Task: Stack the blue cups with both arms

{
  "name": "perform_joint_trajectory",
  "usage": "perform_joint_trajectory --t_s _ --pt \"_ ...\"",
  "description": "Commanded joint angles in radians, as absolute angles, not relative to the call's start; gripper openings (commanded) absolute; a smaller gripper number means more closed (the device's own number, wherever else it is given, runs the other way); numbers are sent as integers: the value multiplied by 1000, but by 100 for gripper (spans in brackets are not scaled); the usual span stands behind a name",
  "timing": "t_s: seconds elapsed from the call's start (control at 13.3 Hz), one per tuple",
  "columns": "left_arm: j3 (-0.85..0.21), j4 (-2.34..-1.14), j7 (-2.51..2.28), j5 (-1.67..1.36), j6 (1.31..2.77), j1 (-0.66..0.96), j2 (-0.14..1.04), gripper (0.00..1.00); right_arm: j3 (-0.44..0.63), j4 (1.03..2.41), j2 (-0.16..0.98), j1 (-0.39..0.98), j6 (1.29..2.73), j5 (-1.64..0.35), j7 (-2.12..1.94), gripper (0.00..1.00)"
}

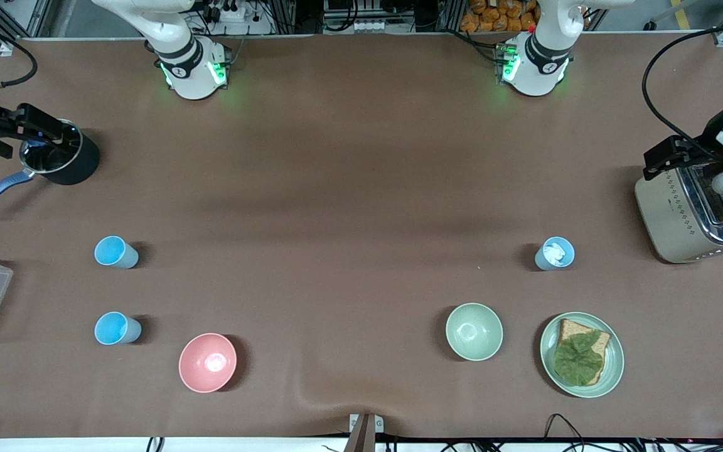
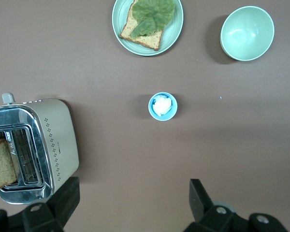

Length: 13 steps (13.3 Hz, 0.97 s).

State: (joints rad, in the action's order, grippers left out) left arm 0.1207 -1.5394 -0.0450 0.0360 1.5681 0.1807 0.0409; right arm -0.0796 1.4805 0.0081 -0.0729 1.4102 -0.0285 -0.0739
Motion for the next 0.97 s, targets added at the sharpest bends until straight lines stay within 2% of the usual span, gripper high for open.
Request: perform_joint_trajectory --t_s 0.0,0.45,0.67,0.9 --pt "126 -1511 -26 14 1549 176 54 100 -72 1494 -5 -66 1405 -26 -86 100" --pt "126 -1509 -31 5 1566 166 124 100 -71 1496 35 -74 1408 -25 -87 100" --pt "126 -1558 -44 -9 1675 144 192 100 -71 1497 188 -146 1449 -28 -104 100" --pt "123 -1710 -86 -9 1884 147 207 100 -69 1552 294 -150 1575 -22 -124 100"
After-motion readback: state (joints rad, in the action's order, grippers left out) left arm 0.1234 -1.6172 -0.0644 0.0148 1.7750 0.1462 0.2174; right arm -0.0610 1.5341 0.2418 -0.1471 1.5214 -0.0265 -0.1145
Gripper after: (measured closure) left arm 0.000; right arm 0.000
